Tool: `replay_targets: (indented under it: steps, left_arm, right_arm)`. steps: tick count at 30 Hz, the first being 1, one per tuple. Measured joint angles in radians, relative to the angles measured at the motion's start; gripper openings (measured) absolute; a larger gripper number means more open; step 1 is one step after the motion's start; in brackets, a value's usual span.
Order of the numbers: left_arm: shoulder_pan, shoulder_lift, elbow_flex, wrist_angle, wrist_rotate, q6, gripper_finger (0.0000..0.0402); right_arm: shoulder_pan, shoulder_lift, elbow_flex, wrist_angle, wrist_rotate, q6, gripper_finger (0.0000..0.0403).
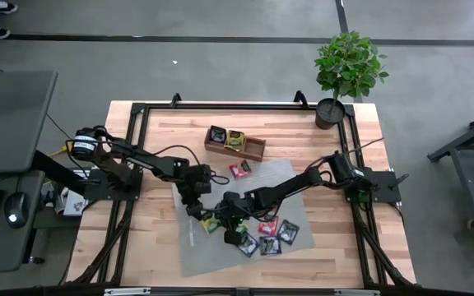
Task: Pick & Place Tea
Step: Put the yellow tea bag into the middle section of the wooden organizer
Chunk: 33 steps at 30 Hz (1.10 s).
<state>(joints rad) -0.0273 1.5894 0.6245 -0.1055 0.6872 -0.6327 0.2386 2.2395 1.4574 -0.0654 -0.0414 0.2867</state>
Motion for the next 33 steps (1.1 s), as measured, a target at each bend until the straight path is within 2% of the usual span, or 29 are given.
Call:
replay_targets:
  steps: [8,15,25,33]
  left_arm:
    - [0.000,0.001,0.044,0.005,0.034,0.023,0.0225]
    - [0.000,0.001,0.057,-0.016,-0.043,0.026,0.0225]
    - [0.000,-0.001,0.057,-0.085,-0.085,0.025,0.0225]
    - [0.000,-0.001,0.057,-0.078,-0.040,0.017,0.0225]
  right_arm:
    - [-0.002,0.000,0.000,0.002,0.000,0.000,0.0000]
    - [-0.002,0.000,0.000,0.002,0.002,0.000,0.0000]
    - [-0.002,0.000,0.000,0.002,0.002,0.000,0.0000]
    - [-0.002,0.000,0.000,0.003,0.002,-0.006,0.0000]
